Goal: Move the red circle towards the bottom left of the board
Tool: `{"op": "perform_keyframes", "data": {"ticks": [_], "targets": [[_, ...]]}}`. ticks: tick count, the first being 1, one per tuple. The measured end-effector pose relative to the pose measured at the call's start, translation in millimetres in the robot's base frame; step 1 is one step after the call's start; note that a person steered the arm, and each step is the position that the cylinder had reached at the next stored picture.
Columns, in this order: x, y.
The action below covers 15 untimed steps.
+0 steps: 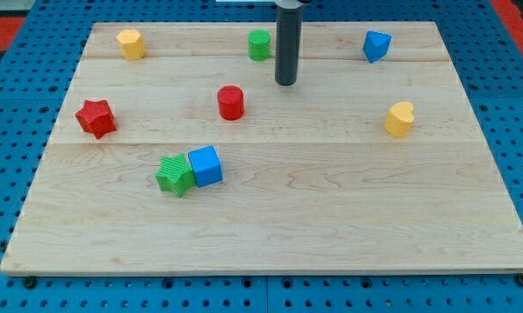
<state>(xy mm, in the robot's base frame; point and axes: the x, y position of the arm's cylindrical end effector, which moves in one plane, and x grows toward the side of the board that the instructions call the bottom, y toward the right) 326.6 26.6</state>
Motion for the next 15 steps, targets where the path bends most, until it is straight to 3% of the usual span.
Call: {"op": "perform_keyframes", "data": {"ticks": [4,9,14,15], "targets": [[-27.9,-3.7],[-31.3,-15.5],[97.8,-136.9],[140.5,-170.3]]}}
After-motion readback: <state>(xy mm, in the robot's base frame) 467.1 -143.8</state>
